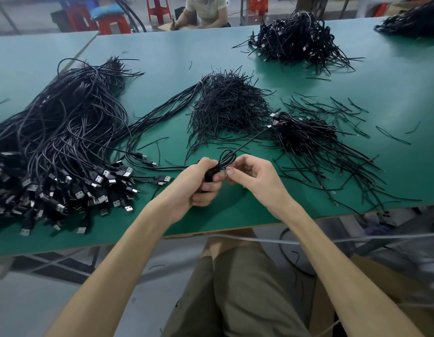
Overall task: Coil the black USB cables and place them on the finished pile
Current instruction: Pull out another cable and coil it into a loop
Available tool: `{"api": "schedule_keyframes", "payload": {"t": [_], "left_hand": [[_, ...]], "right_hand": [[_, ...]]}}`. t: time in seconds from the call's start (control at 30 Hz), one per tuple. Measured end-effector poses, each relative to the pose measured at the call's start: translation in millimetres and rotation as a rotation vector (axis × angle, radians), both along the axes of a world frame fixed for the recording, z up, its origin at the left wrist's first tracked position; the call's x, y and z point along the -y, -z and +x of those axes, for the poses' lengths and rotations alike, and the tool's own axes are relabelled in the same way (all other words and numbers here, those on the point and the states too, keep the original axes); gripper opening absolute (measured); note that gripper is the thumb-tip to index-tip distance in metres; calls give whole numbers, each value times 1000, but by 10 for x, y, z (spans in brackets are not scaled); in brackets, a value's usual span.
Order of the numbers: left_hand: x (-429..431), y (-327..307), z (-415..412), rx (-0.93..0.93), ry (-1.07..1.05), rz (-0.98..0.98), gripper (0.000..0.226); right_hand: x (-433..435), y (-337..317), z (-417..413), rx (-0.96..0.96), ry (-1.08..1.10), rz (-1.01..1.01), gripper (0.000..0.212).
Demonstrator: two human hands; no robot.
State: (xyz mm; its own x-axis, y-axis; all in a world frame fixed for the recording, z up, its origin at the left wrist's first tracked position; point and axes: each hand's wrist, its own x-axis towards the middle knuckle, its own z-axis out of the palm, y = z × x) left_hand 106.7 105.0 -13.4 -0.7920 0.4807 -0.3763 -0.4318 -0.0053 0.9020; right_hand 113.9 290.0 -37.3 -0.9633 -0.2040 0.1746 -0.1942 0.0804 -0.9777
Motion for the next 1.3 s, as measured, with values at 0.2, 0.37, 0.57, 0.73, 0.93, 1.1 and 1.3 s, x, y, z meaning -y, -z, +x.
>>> {"api": "schedule_keyframes", "payload": {"t": [0.2,0.37,0.57,0.73,0.93,1.1,1.3], "left_hand": [[-27,17,104,-317,-150,-251,52],[-73,-18,164,-536,-283,-350,9],[-14,-102,177,-685,-79,-269,38],[12,-185,122,-985,-1,-682,39],[-50,-288,66,-1434,-11,-1018,29],[-176,-286,79,-1451,-50,-1110,30],[-336,-270,3,-1059,-188,-1051,28]], "right_hand": [[4,2,2,-22,79,-17,6],[-22,25,-19,-45,180,-6,6],[-29,32,-15,-34,192,-66,6],[-16,14,-8,-34,142,-68,13],[-27,25,-16,-14,128,-139,7],[-33,37,-1,-12,161,-144,7],[-34,23,-13,-38,192,-123,4]]}}
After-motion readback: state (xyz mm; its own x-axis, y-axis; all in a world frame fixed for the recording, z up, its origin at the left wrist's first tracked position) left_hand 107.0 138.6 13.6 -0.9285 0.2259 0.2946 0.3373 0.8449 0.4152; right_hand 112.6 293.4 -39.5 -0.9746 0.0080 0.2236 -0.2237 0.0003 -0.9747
